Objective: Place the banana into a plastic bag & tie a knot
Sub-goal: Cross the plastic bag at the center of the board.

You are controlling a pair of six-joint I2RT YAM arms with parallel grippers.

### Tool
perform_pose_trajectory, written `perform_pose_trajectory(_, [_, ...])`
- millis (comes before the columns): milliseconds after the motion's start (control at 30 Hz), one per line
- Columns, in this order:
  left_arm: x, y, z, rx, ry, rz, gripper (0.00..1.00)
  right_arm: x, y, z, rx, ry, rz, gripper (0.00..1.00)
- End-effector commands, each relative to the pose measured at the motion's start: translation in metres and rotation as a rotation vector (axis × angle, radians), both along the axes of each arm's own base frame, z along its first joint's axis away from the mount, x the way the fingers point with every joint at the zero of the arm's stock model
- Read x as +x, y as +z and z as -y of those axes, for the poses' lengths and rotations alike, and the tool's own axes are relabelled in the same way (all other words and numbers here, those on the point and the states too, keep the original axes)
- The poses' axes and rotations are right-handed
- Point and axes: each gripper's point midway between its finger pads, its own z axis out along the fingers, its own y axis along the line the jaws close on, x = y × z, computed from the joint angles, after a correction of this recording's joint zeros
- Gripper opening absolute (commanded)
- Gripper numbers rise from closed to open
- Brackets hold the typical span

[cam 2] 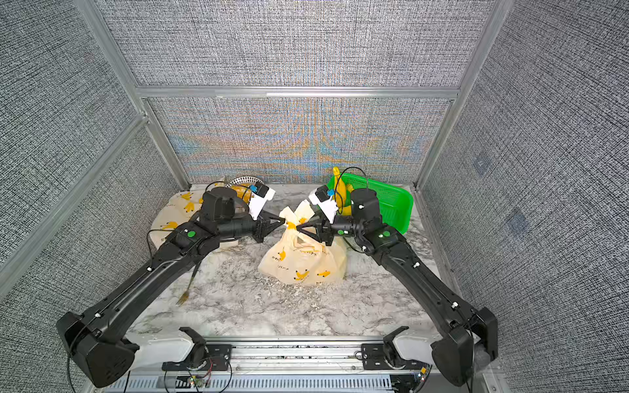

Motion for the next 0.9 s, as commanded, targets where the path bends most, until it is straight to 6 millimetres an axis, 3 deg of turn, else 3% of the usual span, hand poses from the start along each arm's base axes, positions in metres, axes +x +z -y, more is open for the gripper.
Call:
perform_pose_trajectory(0, [-0.002,0.006,0.001,-0.021,-0.016,0.015,0.0,0.012,0.001,0.0,-0.012,-0.054,0.03,0.36])
perform_pose_trajectory(33, [-0.002,0.007,0.001,-0.022,-0.016,0.018,0.0,0.013,0.001,-0.001,-0.012,-0.057,0.031,0.33])
perform_pose_trajectory(100, [-0.002,0.007,0.0,-0.025,-0.01,0.019,0.0,0.012,0.002,-0.004,-0.008,-0.048,0.034,0.12])
perform_pose_trajectory(167, [-0.001,0.008,-0.001,-0.027,-0.007,0.02,0.0,0.009,0.003,-0.008,-0.005,-0.037,0.038,0.0])
perform_pose_trajectory(300, [-0.001,0.005,-0.001,-0.03,-0.008,0.013,0.05,0.004,0.006,-0.01,0.009,-0.024,0.05,0.0])
perform_pose_trajectory(333, [-0.001,0.003,-0.002,-0.026,-0.005,0.009,0.12,0.004,0.007,-0.009,0.01,-0.027,0.051,0.0])
perform_pose_trajectory(433, [-0.003,-0.003,-0.007,-0.018,0.01,0.012,0.59,0.005,0.005,-0.008,0.005,-0.04,0.051,0.0])
perform_pose_trajectory(533, [-0.004,-0.007,-0.016,-0.023,0.047,0.023,0.74,0.006,0.001,-0.008,0.001,-0.039,0.046,0.0])
perform_pose_trajectory(633, [-0.009,-0.006,-0.016,-0.063,0.035,0.024,0.8,0.006,0.0,-0.009,0.0,-0.039,0.039,0.0])
perform_pose_trajectory(867, [-0.006,0.0,0.007,-0.151,-0.08,-0.001,0.8,0.008,0.003,-0.01,0.011,-0.041,0.037,0.0])
